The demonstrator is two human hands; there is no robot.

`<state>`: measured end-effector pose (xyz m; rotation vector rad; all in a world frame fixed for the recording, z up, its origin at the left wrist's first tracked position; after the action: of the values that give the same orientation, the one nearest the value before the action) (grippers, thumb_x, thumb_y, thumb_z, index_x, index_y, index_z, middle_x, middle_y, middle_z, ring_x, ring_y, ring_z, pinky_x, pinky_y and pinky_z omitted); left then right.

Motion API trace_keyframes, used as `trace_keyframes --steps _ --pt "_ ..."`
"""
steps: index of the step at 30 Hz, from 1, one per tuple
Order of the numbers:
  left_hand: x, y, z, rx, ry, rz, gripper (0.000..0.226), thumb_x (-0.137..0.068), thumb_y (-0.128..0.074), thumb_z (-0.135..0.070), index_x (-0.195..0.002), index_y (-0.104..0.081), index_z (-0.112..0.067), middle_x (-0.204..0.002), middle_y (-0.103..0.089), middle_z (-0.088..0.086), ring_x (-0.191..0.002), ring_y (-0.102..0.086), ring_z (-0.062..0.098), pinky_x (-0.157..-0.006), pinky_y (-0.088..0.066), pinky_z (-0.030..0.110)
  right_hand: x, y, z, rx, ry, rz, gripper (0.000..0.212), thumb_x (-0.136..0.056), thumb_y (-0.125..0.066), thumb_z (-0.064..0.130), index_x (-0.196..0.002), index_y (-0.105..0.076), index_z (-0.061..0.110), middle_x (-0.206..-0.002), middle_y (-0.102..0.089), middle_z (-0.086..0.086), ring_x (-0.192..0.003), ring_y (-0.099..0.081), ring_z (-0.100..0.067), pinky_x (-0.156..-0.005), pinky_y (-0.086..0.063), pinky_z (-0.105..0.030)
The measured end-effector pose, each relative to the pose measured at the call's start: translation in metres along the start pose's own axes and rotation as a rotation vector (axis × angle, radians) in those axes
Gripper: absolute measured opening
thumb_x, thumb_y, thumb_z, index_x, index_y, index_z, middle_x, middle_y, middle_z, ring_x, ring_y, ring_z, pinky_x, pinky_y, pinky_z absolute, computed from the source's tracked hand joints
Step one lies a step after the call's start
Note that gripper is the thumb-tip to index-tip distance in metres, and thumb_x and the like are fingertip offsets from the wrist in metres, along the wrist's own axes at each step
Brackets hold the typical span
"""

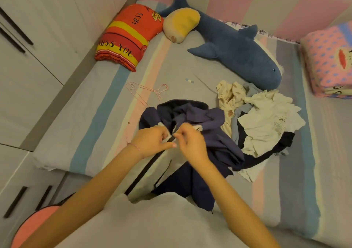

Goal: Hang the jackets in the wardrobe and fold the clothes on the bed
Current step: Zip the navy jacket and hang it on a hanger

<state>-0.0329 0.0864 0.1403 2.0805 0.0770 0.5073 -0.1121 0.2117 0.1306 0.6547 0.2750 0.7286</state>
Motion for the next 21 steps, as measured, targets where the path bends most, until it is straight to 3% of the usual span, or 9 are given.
trace_keyframes --steps 3,7,15,21 --pt "-0.007 -0.018 -0.006 -0.025 -0.021 0.062 0.035 -0.091 -0.047 -0.042 -0.064 -0.037 -0.022 -0.064 -0.044 -0.004 -0.067 -0.053 0.022 -0.051 -0.029 0.029 0.025 -0.013 0.004 -0.053 -0.03 -0.032 0.014 -0.092 -0.055 0.009 -0.079 -0.052 0.005 -0.075 -0.053 -0.005 -0.065 -0.045 -0.014 -0.059 -0.036 -0.023" --pt "-0.002 -0.026 -0.009 0.016 -0.046 -0.003 0.045 -0.093 -0.048 -0.038 -0.057 -0.03 -0.019 -0.056 -0.038 -0.002 -0.057 -0.041 0.017 -0.047 -0.02 0.027 0.025 -0.007 -0.005 -0.019 -0.095 -0.087 0.015 -0.091 -0.058 0.018 -0.079 -0.056 0.011 -0.074 -0.057 0.001 -0.067 -0.049 -0.01 -0.059 -0.039 -0.024" --pt "-0.006 -0.013 -0.007 0.027 0.007 -0.04 0.049 -0.093 -0.051 -0.038 -0.055 -0.027 -0.018 -0.053 -0.033 -0.003 -0.049 -0.03 0.01 -0.047 -0.019 0.026 -0.003 -0.014 -0.018 -0.017 -0.165 -0.081 0.016 -0.087 -0.059 0.029 -0.074 -0.052 0.027 -0.075 -0.056 0.014 -0.088 -0.056 -0.022 -0.079 -0.046 -0.036" --pt "-0.001 -0.008 -0.01 -0.054 -0.027 -0.021 0.047 -0.094 -0.047 -0.039 -0.056 -0.028 -0.02 -0.054 -0.034 -0.003 -0.052 -0.034 0.012 -0.049 -0.023 0.026 -0.028 -0.007 -0.025 -0.021 -0.22 0.002 0.027 -0.089 -0.062 0.022 -0.067 -0.048 0.028 -0.065 -0.056 0.011 -0.062 -0.05 -0.006 -0.063 -0.042 -0.025"
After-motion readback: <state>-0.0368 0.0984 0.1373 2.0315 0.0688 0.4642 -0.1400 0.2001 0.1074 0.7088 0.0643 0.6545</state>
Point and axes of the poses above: each hand's wrist, its own x-axis away from the middle knuckle, its own y-axis out of the back of the hand, z = x × y, the point moved 3 cm from there along -x, towards the middle knuckle
